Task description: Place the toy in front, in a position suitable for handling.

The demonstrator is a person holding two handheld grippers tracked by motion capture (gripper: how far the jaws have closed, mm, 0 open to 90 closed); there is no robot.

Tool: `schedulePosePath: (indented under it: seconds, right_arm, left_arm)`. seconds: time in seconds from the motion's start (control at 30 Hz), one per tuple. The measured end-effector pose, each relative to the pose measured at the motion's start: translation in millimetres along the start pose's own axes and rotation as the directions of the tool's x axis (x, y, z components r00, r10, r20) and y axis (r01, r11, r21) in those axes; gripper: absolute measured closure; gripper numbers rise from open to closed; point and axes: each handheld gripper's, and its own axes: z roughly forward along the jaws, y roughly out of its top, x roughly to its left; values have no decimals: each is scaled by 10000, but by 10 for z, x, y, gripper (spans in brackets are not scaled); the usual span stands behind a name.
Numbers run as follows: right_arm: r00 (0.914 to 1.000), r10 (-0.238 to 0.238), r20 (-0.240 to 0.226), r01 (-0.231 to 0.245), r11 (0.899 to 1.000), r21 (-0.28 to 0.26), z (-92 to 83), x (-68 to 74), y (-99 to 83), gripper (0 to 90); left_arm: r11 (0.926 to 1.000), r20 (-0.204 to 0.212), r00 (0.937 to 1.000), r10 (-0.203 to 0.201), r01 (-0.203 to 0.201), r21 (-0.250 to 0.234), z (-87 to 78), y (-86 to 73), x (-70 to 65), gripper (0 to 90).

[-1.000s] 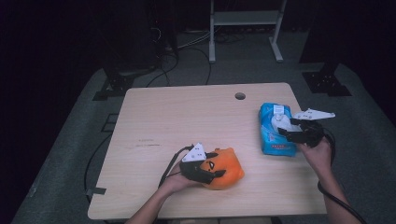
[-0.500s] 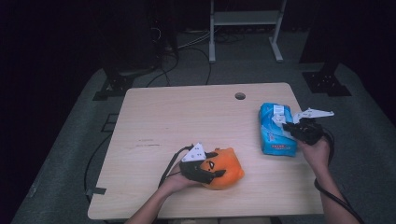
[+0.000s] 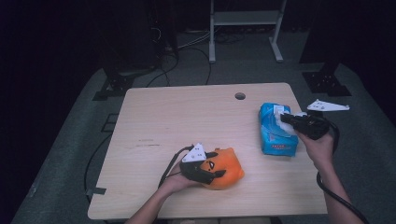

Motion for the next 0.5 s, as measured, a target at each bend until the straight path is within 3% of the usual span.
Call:
schedulePosePath:
  seconds: [0.03, 0.07, 0.17, 0.2, 0.3, 0.43, 0.5]
  right_arm:
    - [10000, 0, 0, 0, 10000, 0, 0, 0, 0, 859]
    - [9988, -250, -420, 243, 9996, -167, -70, 103, 96, 858]
    - [9968, -453, -655, 444, 9989, -157, -109, 195, 148, 858]
    - [9934, -750, -868, 743, 9972, -118, -144, 295, 183, 858]
    - [9867, -1040, -1248, 1043, 9945, -41, -177, 424, 194, 857]
    - [9789, -1277, -1598, 1281, 9917, -76, -195, 538, 175, 857]
    - [9715, -1280, -1995, 1290, 9916, -84, -209, 639, 143, 855]
  left_arm:
    - [10000, 0, 10000, 0, 0, 0, 0, 0, 0, 288]
    - [10000, -5, 10000, 31, -31, 17, -2, 1, 2, 287]
    - [10000, -8, 10000, -2, 2, 7, -1, 1, -1, 285]
    - [10000, -2, 10000, -1, 1, 35, -2, 2, -1, 284]
    - [10000, -9, 10000, -14, 14, 16, 0, 1, 0, 283]
    - [10000, -12, 10000, -41, 41, 35, -2, 1, -3, 282]
    - [10000, -12, 10000, -50, 50, -2, 0, -1, -3, 282]
